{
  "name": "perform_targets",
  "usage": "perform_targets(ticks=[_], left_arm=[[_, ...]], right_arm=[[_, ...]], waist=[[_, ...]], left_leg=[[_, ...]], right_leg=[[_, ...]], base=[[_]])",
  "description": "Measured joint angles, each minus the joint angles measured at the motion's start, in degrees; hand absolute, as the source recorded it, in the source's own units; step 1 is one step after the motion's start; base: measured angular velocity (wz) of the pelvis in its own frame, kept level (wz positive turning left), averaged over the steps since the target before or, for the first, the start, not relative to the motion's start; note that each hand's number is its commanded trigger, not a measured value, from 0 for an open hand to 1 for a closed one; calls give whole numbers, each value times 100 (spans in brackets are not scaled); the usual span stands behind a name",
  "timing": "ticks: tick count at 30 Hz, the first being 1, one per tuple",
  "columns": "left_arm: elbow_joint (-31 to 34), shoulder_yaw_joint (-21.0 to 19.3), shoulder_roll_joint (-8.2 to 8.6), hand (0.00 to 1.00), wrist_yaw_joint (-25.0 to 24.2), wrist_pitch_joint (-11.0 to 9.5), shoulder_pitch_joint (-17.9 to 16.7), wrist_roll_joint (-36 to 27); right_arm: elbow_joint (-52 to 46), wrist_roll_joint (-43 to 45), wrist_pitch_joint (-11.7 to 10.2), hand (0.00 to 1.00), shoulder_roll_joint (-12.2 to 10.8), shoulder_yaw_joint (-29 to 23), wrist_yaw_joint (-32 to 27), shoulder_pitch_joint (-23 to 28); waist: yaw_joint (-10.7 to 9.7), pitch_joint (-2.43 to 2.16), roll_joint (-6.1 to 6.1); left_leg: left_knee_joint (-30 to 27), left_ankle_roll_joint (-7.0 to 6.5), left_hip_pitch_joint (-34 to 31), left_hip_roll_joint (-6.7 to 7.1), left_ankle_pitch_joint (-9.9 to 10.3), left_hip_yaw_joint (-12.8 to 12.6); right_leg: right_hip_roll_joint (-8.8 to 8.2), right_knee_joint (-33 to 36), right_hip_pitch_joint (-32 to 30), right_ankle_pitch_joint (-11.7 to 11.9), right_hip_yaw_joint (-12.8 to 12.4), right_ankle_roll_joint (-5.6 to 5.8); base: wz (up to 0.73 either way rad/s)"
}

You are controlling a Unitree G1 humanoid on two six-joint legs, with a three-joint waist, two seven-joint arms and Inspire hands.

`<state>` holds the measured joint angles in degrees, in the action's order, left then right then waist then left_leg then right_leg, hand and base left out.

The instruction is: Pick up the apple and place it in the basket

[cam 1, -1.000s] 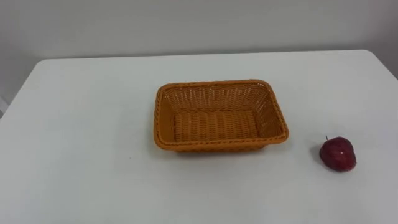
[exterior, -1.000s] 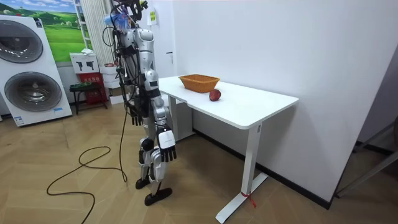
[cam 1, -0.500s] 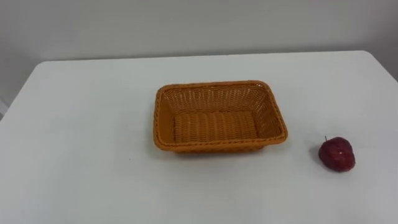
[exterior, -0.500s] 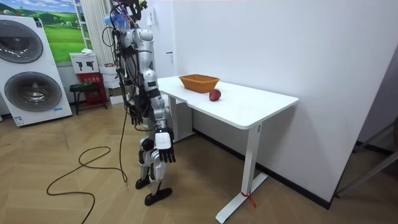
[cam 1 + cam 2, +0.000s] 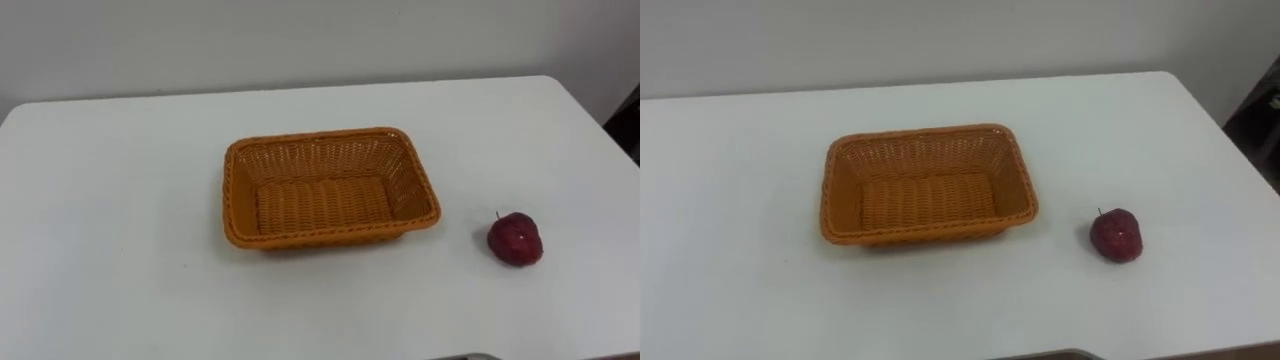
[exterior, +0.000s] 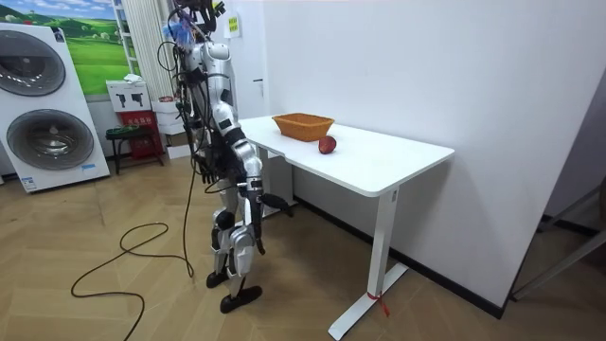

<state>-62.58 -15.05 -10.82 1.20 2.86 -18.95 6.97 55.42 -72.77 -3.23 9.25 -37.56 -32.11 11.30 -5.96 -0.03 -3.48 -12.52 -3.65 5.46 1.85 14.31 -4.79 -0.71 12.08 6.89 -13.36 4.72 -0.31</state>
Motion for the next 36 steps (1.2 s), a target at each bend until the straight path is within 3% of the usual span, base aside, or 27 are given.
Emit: perform_targets(ticks=[5,8,10,16,21,22,26,36], left_arm=[[23,-70,-8,0,90,-107,-6,-3],[22,-44,-13,0,102,-208,-9,-3],[21,-28,-14,0,117,-240,-5,39],[24,220,-27,0,129,-304,55,160],[18,434,-25,0,173,-325,82,268],[22,495,-24,0,193,-339,82,266],[-48,561,-24,0,236,-339,81,245],[-112,980,-28,0,53,-310,214,186]], right_arm=[[-974,226,-385,0,99,-218,-992,-35],[-1787,870,-610,0,235,-190,-1627,-41],[-2465,1953,-820,0,271,-10,-2079,-45],[-3720,4287,-988,0,441,569,-2848,-83],[-4347,5847,-1013,0,438,1173,-2872,-83],[-4387,6215,-1029,0,438,1320,-2834,-75],[-4534,7014,-1052,0,434,1948,-2640,-44],[-4573,7137,-1049,0,435,3070,-1816,60]], waist=[[-17,-10,-18],[-4,-7,5],[17,5,34],[168,-9,65],[343,-35,106],[423,-15,78],[553,-12,79],[662,0,112]], left_leg=[[8,-2,-95,-5,1,17],[-36,-3,-189,2,-2,16],[-29,-1,-192,2,-3,16],[-101,4,-426,7,-8,5],[-82,15,-367,-1,-15,18],[-45,23,-339,-5,-20,17],[27,38,-258,-10,-30,54],[27,41,-241,-9,-30,82]], right_leg=[[-1,75,-138,0,16,0],[1,90,-195,6,11,-6],[8,84,-210,7,-2,-7],[21,84,-421,23,-5,-16],[37,40,-386,38,18,-24],[40,34,-390,38,14,-24],[50,-67,-284,43,39,-32],[47,-223,-186,69,91,-58]], base=[[-1],[0],[0],[-2],[2],[0],[2],[2]])
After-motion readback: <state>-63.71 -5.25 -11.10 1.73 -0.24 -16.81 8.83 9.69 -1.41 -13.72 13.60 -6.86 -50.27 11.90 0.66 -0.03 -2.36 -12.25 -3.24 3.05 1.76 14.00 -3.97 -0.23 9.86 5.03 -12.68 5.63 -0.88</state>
